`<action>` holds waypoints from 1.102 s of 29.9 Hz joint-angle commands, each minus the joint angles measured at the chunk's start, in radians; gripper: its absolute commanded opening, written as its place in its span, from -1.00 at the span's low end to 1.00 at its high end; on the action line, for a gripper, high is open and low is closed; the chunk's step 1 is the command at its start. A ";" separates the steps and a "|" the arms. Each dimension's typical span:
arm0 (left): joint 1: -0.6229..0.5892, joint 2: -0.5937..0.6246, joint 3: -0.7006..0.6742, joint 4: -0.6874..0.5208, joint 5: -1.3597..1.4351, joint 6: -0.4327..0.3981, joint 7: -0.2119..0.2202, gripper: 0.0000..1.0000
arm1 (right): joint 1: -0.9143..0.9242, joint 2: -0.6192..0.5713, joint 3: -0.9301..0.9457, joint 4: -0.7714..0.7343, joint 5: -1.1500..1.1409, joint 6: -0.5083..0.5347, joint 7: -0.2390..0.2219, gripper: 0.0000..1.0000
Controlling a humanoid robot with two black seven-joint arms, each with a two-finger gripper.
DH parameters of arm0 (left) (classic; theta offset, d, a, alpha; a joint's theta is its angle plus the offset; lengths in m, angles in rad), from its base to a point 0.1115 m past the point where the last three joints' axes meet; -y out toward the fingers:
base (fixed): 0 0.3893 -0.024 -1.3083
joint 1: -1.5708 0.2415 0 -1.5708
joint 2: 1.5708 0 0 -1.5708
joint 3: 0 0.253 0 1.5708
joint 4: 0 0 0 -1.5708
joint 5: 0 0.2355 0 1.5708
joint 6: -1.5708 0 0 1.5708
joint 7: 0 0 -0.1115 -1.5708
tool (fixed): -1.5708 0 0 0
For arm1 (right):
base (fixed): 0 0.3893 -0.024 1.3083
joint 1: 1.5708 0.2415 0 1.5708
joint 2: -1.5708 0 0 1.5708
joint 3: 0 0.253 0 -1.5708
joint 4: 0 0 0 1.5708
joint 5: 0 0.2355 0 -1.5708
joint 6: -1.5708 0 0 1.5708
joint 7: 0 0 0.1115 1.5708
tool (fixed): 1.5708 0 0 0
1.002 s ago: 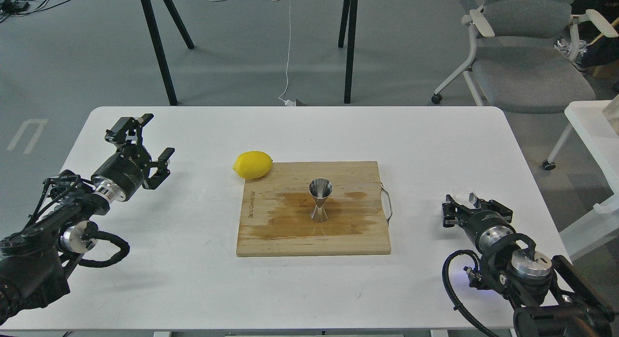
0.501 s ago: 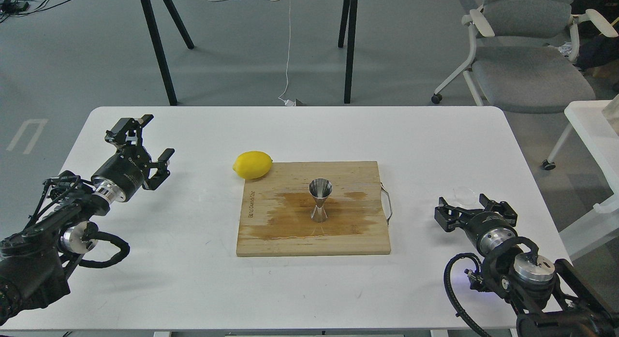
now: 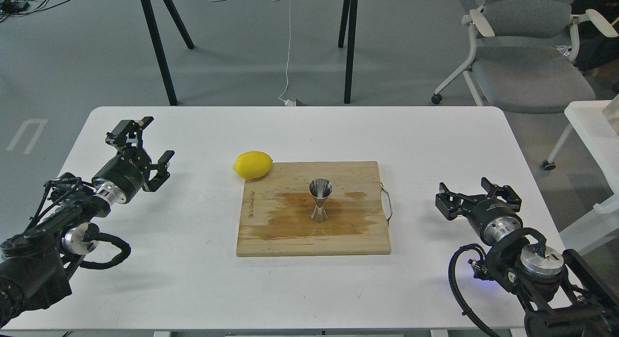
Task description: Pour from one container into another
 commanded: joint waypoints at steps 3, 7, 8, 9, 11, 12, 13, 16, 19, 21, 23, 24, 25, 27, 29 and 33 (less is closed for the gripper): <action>-0.033 0.024 0.000 0.034 0.000 0.000 0.000 0.98 | 0.037 -0.045 -0.012 0.084 -0.052 0.018 -0.003 0.98; -0.086 0.085 0.000 0.043 -0.008 0.000 0.000 0.98 | 0.152 -0.047 -0.056 0.052 -0.205 0.111 -0.026 0.98; -0.095 0.090 -0.002 0.043 -0.011 0.000 0.000 0.98 | 0.170 -0.047 -0.070 0.037 -0.239 0.134 -0.035 0.98; -0.110 0.093 -0.002 0.043 -0.012 0.000 0.000 0.98 | 0.190 -0.047 -0.089 0.014 -0.265 0.169 -0.046 0.98; -0.138 0.099 0.000 0.043 -0.012 0.000 0.000 0.98 | 0.230 -0.047 -0.115 -0.029 -0.278 0.275 -0.073 0.98; -0.142 0.101 0.000 0.044 -0.012 0.000 0.000 0.98 | 0.247 -0.047 -0.118 -0.063 -0.276 0.338 -0.089 0.98; -0.146 0.101 0.000 0.044 -0.014 0.000 0.000 0.98 | 0.256 -0.047 -0.118 -0.098 -0.276 0.408 -0.106 0.98; -0.149 0.102 -0.002 0.057 -0.028 0.000 0.000 0.98 | 0.272 -0.047 -0.109 -0.209 -0.273 0.618 -0.146 0.98; -0.146 0.101 -0.003 0.066 -0.070 0.000 0.000 0.98 | 0.292 -0.045 -0.109 -0.281 -0.273 0.628 -0.149 0.98; -0.142 0.099 -0.003 0.067 -0.104 0.000 0.000 0.98 | 0.292 -0.044 -0.104 -0.290 -0.273 0.628 -0.146 0.98; -0.139 0.096 -0.003 0.072 -0.135 0.000 0.000 0.98 | 0.288 -0.042 -0.096 -0.299 -0.273 0.628 -0.143 0.98; -0.139 0.095 -0.003 0.080 -0.143 0.000 0.000 0.98 | 0.287 -0.038 -0.089 -0.306 -0.273 0.628 -0.141 0.98; -0.139 0.093 -0.005 0.083 -0.147 0.000 0.000 0.98 | 0.287 -0.036 -0.084 -0.307 -0.273 0.628 -0.139 0.98; -0.139 0.092 -0.005 0.084 -0.149 0.000 0.000 0.98 | 0.285 -0.034 -0.081 -0.309 -0.275 0.628 -0.138 0.98; -0.139 0.092 -0.005 0.086 -0.149 0.000 0.000 0.98 | 0.287 -0.034 -0.080 -0.307 -0.273 0.628 -0.138 0.98; -0.135 0.087 -0.005 0.087 -0.149 0.000 0.000 0.98 | 0.295 -0.033 -0.080 -0.307 -0.273 0.628 -0.138 0.97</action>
